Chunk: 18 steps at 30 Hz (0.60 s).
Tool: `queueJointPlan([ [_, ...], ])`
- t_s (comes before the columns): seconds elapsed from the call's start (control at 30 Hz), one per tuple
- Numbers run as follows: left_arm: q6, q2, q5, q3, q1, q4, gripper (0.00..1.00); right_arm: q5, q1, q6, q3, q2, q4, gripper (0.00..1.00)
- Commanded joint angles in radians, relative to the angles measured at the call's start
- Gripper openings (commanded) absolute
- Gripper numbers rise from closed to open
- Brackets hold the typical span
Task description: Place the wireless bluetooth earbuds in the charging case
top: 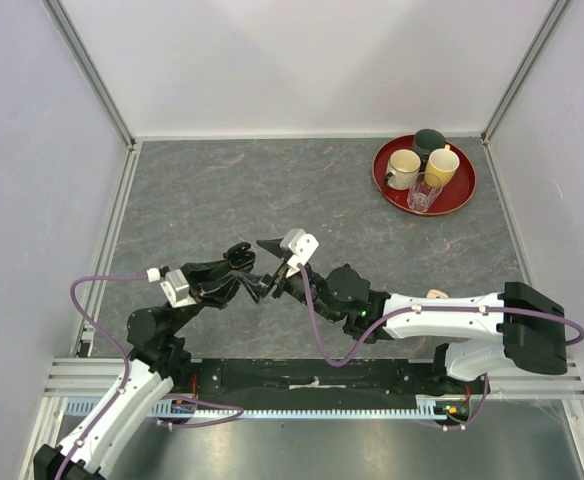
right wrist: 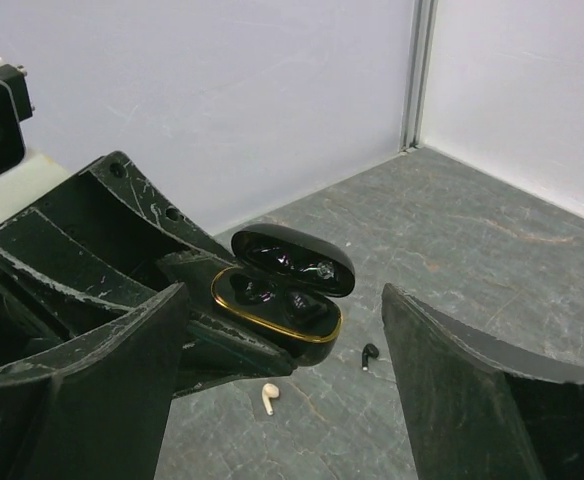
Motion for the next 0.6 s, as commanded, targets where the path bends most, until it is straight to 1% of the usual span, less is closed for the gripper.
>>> queueJointPlan([
  [0.0, 0.008, -0.008, 0.007, 0.001, -0.003, 0.059, 0.02, 0.047, 0.004, 0.069, 0.053, -0.047, -0.019, 0.89],
  [0.17, 0.008, -0.006, 0.007, 0.001, -0.003, 0.060, 0.02, 0.045, -0.007, 0.098, 0.085, -0.071, -0.026, 0.94],
  [0.3, 0.008, -0.008, 0.007, 0.001, -0.003, 0.059, 0.02, 0.053, -0.040, 0.146, 0.103, -0.093, -0.032, 0.97],
  [0.57, 0.008, -0.013, 0.010, 0.004, -0.003, 0.057, 0.02, 0.089, -0.093, 0.175, 0.120, -0.139, -0.091, 0.98],
])
